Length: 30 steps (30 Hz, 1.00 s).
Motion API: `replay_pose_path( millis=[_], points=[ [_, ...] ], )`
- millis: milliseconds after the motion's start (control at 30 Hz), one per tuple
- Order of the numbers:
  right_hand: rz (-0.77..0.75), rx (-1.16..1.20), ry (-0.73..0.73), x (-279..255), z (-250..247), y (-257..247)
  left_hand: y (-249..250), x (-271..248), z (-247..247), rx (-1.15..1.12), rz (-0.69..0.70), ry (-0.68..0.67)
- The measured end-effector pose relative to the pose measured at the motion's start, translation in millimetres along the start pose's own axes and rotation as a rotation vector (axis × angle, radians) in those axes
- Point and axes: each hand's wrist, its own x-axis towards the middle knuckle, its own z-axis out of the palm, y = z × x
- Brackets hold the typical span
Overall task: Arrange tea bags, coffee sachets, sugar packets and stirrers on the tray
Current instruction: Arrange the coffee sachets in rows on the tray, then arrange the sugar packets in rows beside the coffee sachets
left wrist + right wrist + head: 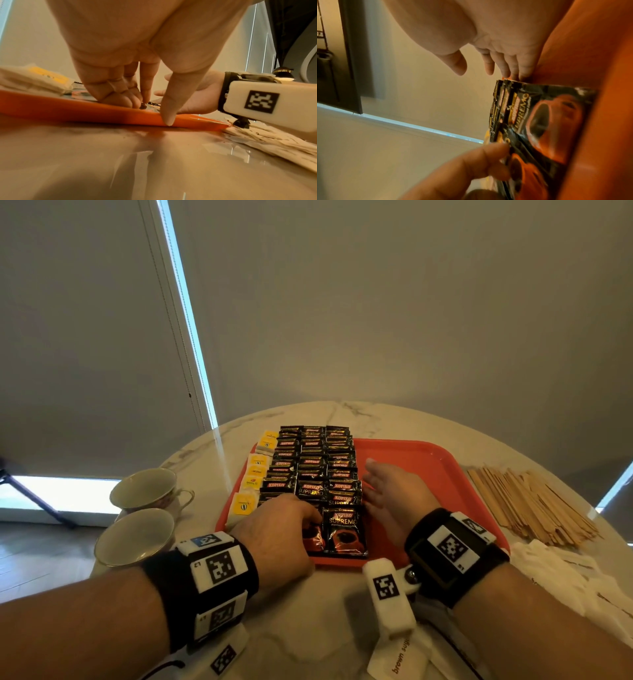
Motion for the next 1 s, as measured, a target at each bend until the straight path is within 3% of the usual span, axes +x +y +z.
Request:
replay_pose_path(
  millis=[133, 533, 733, 833, 1000],
  points=[
    [-0.018, 0.010, 0.052, 17.0, 0.3, -14.2, -1.4, -0.3, 1.1, -0.014, -0.001, 0.001],
    [0.040, 0.009, 0.022, 56.4, 6.6, -35.8, -5.8, -0.7, 3.6, -0.072, 0.006, 0.028],
    [0.072, 0.007, 0.025, 65.8, 4.5, -39.5, -5.5, -0.6, 5.4, 0.002, 0.047, 0.047],
    [0.023, -0.118, 0.038, 54.2, -5.7, -40.1, -3.5, 4.7, 4.6, 0.035, 0.039, 0.083],
    [-0.039, -0.517, 0.038, 8.6, -36.5, -67.6, 4.5, 12.9, 1.9, 0.080, 0.032, 0.081]
  ],
)
